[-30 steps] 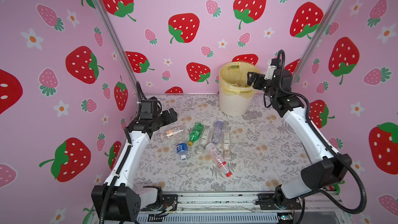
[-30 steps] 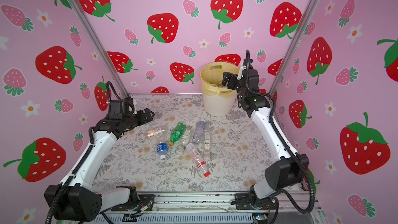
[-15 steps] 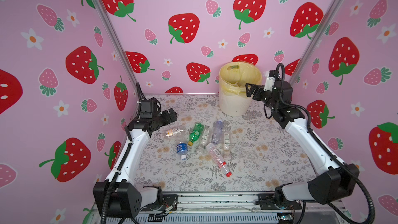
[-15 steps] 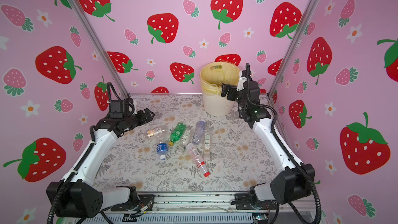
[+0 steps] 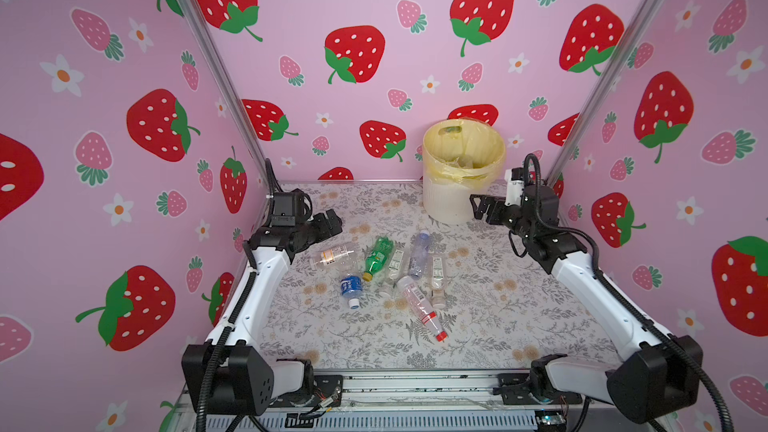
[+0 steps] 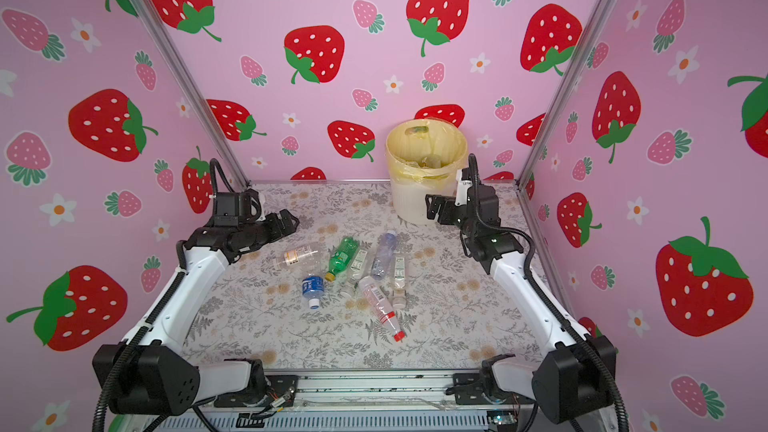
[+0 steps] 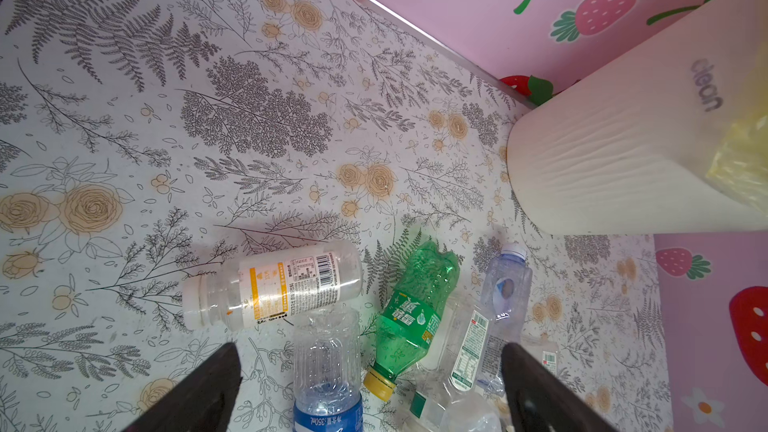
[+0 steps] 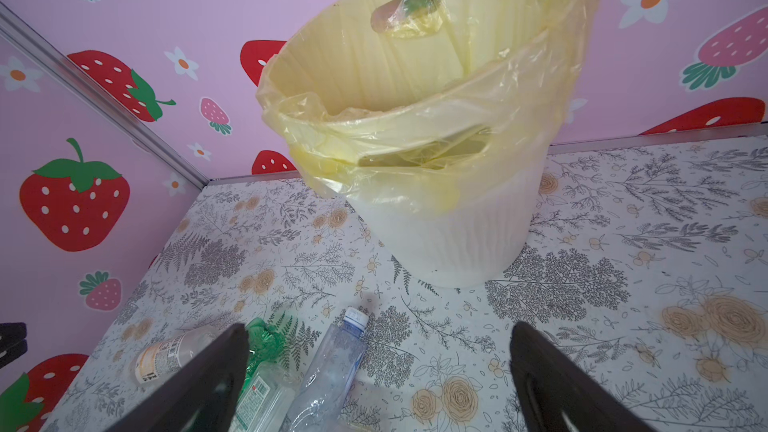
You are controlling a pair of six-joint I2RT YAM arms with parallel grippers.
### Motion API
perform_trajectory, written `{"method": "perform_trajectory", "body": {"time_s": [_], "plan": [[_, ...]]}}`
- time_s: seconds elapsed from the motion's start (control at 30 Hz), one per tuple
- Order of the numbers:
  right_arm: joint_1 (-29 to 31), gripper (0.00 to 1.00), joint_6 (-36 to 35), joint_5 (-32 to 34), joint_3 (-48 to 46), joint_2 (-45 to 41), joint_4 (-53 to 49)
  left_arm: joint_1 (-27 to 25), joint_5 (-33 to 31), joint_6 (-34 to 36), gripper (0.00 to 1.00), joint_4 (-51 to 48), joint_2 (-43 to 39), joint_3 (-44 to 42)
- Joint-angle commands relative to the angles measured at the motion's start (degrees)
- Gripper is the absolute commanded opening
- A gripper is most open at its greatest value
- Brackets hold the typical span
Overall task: Throw the plastic bottles in the bin
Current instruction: 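Draw the right gripper back from the bin toward the bottle pile, then lower the left gripper onto the blue-labelled clear water bottle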
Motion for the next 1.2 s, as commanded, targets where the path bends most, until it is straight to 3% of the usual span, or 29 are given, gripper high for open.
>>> {"method": "perform_trajectory", "body": {"time_s": [0.0,0.43,0.9,1.17], "plan": [[0.1,0.99,0.1,-0.6,-2.8,-2.1,-0.4,0.3,-0.7,-0.9,0.99,1.1,-0.8,-0.3],[0.1,0.99,4.8,-2.2,-14.5,-7.0,1.6,0.3,-1.8,-2.0,0.99,1.2,-0.6,-0.4],[0.1,0.99,1.7,-0.4,-20.8,-13.8,-2.1,-0.8,-2.7,-3.9,0.99,0.8,-1.8,-1.0],[0.1,0.99,1.6,-0.7,-24.0,-14.7,-1.3,-8.3,-7.6,-4.8,0.99,0.1,-2.7,-5.5]]}}
